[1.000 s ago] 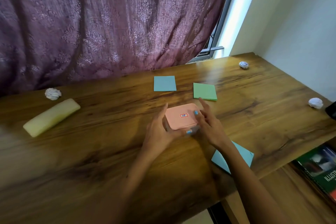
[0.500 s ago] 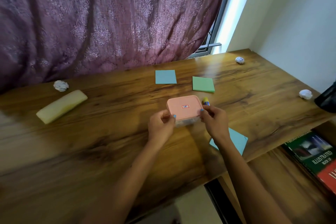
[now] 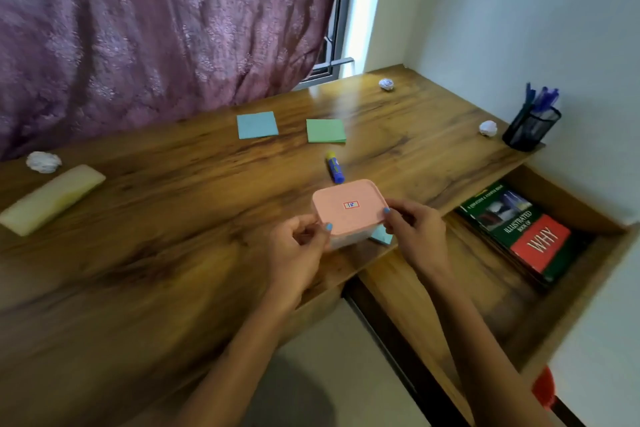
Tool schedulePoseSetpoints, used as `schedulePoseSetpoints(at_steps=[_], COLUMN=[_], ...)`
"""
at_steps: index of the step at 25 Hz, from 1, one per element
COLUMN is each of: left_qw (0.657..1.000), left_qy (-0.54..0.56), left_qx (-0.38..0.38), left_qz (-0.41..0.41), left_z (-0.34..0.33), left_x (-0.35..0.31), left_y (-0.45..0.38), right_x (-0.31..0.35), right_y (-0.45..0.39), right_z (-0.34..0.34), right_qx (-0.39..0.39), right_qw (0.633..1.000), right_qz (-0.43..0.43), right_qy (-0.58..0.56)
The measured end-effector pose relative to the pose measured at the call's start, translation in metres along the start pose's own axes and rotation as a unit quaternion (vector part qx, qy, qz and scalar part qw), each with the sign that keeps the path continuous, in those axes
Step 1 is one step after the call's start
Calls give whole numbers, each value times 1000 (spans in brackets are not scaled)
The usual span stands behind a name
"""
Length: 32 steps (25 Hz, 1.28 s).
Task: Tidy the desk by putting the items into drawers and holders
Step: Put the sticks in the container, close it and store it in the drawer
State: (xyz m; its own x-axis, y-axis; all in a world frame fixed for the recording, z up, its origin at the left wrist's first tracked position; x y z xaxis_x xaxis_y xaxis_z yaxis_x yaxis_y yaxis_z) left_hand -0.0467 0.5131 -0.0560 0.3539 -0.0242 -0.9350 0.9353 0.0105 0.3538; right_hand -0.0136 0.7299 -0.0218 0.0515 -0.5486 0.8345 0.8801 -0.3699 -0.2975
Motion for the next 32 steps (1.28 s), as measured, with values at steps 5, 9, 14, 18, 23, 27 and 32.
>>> schedulePoseSetpoints(at_steps=[5, 9, 14, 18, 23, 27, 32], left_qw=[1000, 999, 999, 996, 991, 989, 982], left_qy=[12, -27, -42, -65, -59, -68, -110], left_qx=[3, -21, -16, -4, -5, 5, 10], left_qz=[-1, 5, 30, 65, 117, 133, 154], left_z=[-63, -119, -187, -228, -267, -294, -320], left_x=[24, 50, 74, 93, 112, 120, 137], left_y=[56, 96, 140, 148, 128, 101, 78], right_x=[-36, -73, -112, -143, -180, -207, -247], right_y=[27, 45, 60, 60, 36, 7, -16], right_z=[70, 132, 197, 227, 239, 240, 232], right_qx=[19, 38, 69, 81, 111, 150, 223], right_qw=[1000, 999, 997, 996, 993, 988, 973], right_qz=[8, 20, 17, 1, -16, -22, -40], right_qy=[13, 16, 18, 37, 36, 42, 43])
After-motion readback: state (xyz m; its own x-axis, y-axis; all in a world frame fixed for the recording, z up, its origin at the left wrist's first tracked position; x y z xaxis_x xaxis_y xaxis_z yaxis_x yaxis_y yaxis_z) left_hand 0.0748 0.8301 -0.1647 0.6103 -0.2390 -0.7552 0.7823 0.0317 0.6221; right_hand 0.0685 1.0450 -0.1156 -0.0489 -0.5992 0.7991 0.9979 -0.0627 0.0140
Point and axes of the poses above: each hand's wrist, its own y-axis away from the middle knuckle, its own z-axis out of the back of the hand, x = y × z, the point moved 10 cm from there along -y, towards the middle knuckle, and after that the axes turned 11 degrees about z, right-handed, at the moved point
